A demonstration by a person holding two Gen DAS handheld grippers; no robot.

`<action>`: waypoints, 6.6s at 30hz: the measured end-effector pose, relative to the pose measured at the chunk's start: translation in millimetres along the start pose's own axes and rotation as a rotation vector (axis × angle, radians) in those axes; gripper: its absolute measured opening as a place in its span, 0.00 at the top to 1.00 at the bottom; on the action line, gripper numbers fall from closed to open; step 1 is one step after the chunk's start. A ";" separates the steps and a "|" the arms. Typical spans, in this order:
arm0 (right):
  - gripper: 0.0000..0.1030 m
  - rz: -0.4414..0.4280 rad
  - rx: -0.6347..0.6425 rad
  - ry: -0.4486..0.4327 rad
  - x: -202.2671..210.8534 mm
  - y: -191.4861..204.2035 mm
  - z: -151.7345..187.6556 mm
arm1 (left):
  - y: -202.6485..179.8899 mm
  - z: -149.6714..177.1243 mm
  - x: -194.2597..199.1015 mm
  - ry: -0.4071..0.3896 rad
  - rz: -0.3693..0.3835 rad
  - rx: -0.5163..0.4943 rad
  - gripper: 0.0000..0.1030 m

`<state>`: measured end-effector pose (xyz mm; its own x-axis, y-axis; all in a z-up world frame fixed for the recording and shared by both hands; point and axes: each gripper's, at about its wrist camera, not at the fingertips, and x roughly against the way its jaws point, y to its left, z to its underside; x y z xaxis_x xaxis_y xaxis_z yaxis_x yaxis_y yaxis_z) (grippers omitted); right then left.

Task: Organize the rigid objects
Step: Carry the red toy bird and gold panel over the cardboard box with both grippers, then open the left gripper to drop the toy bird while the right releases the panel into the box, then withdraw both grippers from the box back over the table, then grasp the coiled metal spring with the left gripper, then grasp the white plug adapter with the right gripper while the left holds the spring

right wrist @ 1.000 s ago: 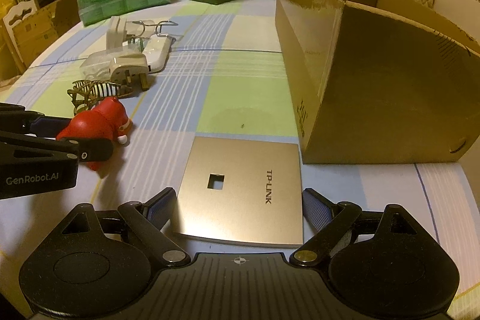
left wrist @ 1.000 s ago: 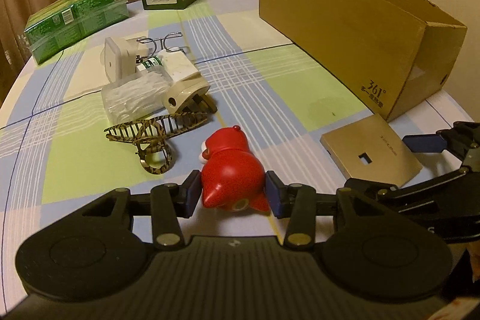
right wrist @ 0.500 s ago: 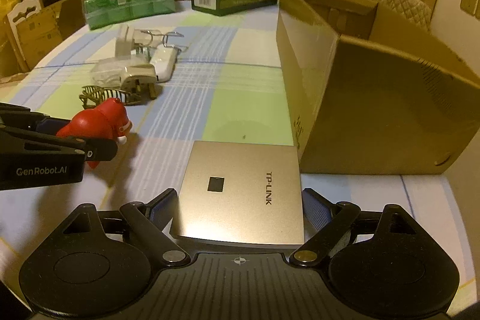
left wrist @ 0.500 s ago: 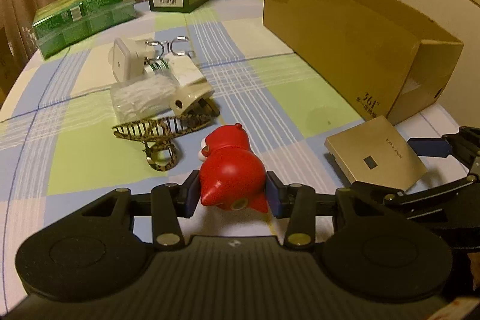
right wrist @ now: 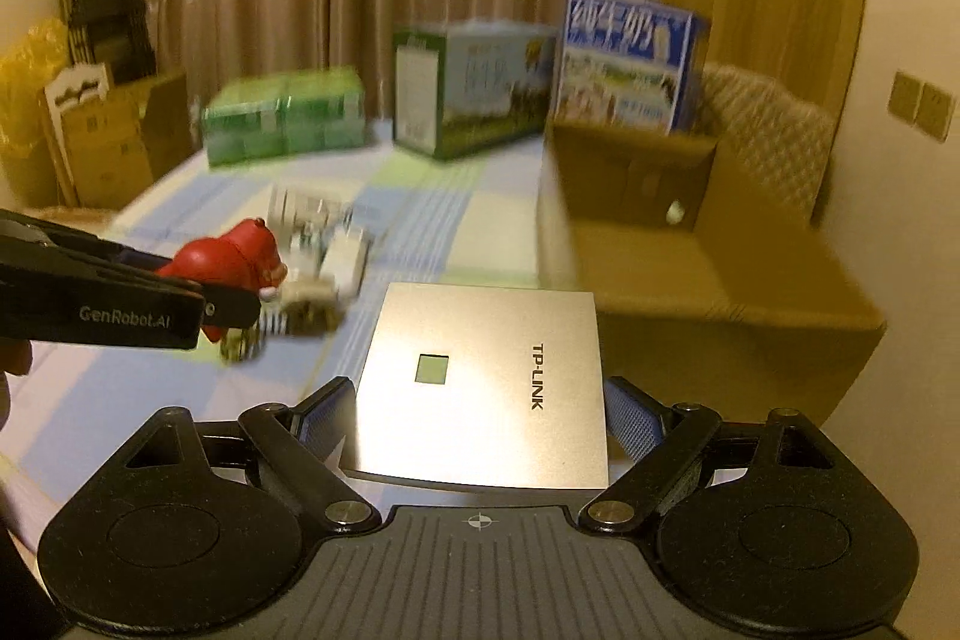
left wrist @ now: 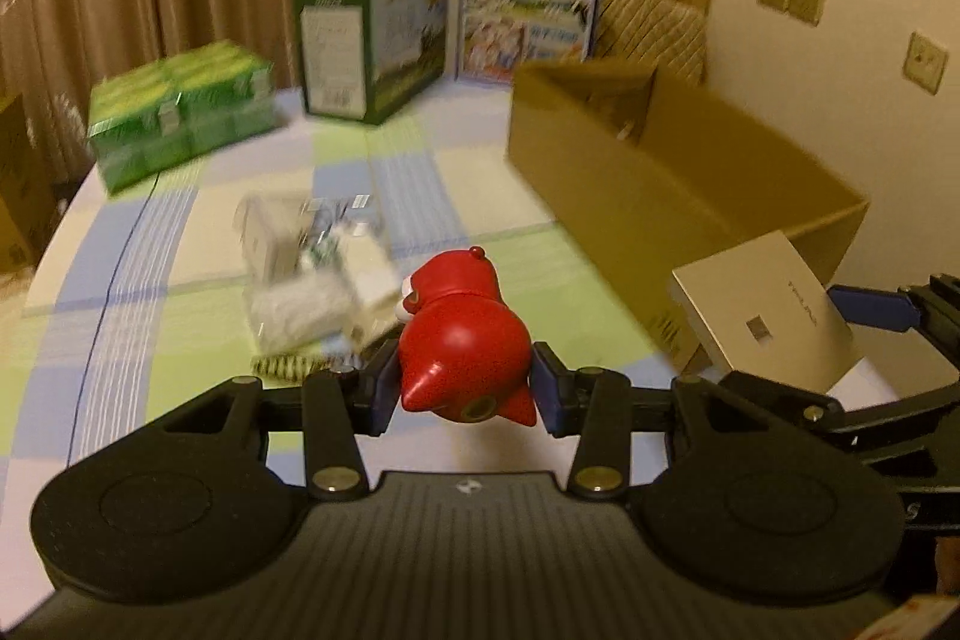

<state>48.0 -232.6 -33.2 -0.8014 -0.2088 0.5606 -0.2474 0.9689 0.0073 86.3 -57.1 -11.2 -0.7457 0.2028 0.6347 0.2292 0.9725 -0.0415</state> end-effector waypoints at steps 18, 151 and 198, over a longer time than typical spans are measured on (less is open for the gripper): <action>0.17 0.065 -0.035 -0.002 -6.8 -135.3 -71.9 | -96.4 -94.5 -35.0 -0.044 0.168 -0.089 0.62; 0.16 -0.251 -0.066 0.129 -78.7 5.6 -21.5 | 87.7 19.8 -56.3 0.104 -0.059 0.075 0.41; 0.17 -0.344 0.085 0.160 -212.2 82.3 -33.1 | 163.0 29.6 -67.2 0.083 -0.145 0.286 0.75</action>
<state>215.7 -104.2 -124.2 -0.5700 -0.4898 0.6597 -0.5368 0.8298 0.1524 155.3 91.2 -83.4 -0.7018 0.0616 0.7097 -0.0693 0.9856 -0.1540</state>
